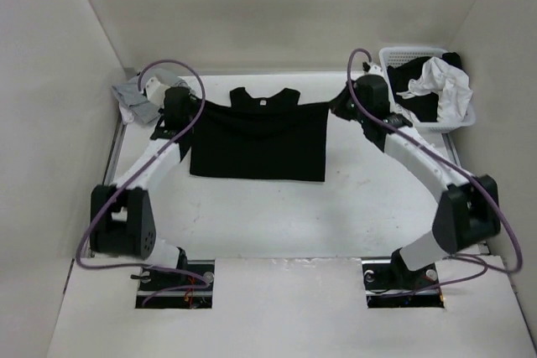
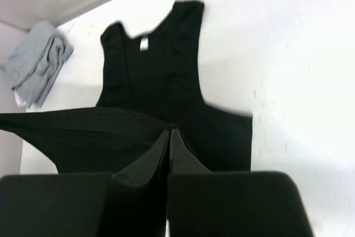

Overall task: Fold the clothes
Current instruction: Fold the tank top

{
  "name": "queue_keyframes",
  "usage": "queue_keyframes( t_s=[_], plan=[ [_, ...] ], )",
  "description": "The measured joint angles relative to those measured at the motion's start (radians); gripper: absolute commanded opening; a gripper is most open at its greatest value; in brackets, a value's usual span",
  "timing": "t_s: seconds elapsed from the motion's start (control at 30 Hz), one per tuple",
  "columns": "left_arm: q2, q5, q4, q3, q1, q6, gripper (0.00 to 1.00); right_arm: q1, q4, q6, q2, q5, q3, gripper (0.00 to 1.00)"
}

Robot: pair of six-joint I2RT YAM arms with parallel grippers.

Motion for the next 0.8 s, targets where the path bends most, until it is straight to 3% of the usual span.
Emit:
queue_keyframes(
  t_s=[0.13, 0.17, 0.23, 0.3, 0.33, 0.47, 0.63, 0.73, 0.8],
  plan=[
    [0.224, -0.005, 0.041, 0.181, 0.021, 0.02, 0.1, -0.061, 0.015, -0.018, 0.242, -0.058, 0.216, 0.03],
    [0.28, -0.005, 0.044, 0.234, 0.027, 0.026, 0.18, -0.072, 0.016, -0.02, 0.307, -0.066, 0.279, 0.1],
    [0.382, 0.003, 0.048, 0.327, 0.038, 0.04, 0.33, -0.086, 0.016, -0.018, 0.425, -0.074, 0.394, 0.33],
    [0.453, 0.024, 0.046, 0.386, 0.05, 0.043, 0.38, -0.097, 0.016, -0.013, 0.529, -0.076, 0.489, 0.47],
    [0.463, 0.032, 0.043, 0.388, 0.055, 0.043, 0.38, -0.1, 0.016, -0.01, 0.559, -0.077, 0.506, 0.48],
    [0.366, 0.039, 0.081, 0.198, 0.057, 0.046, 0.38, -0.099, 0.021, 0.005, 0.547, -0.061, 0.411, 0.41],
    [-0.004, 0.012, 0.149, -0.261, -0.039, 0.031, 0.38, -0.034, 0.1, 0.025, 0.317, -0.022, 0.042, 0.04],
    [-0.135, 0.04, 0.188, -0.426, -0.046, 0.015, 0.38, 0.048, 0.167, 0.044, 0.157, -0.009, -0.168, 0.03],
    [-0.177, 0.071, 0.2, -0.508, 0.002, -0.008, 0.38, 0.098, 0.216, 0.054, 0.075, -0.009, -0.28, 0.1]
  ],
)
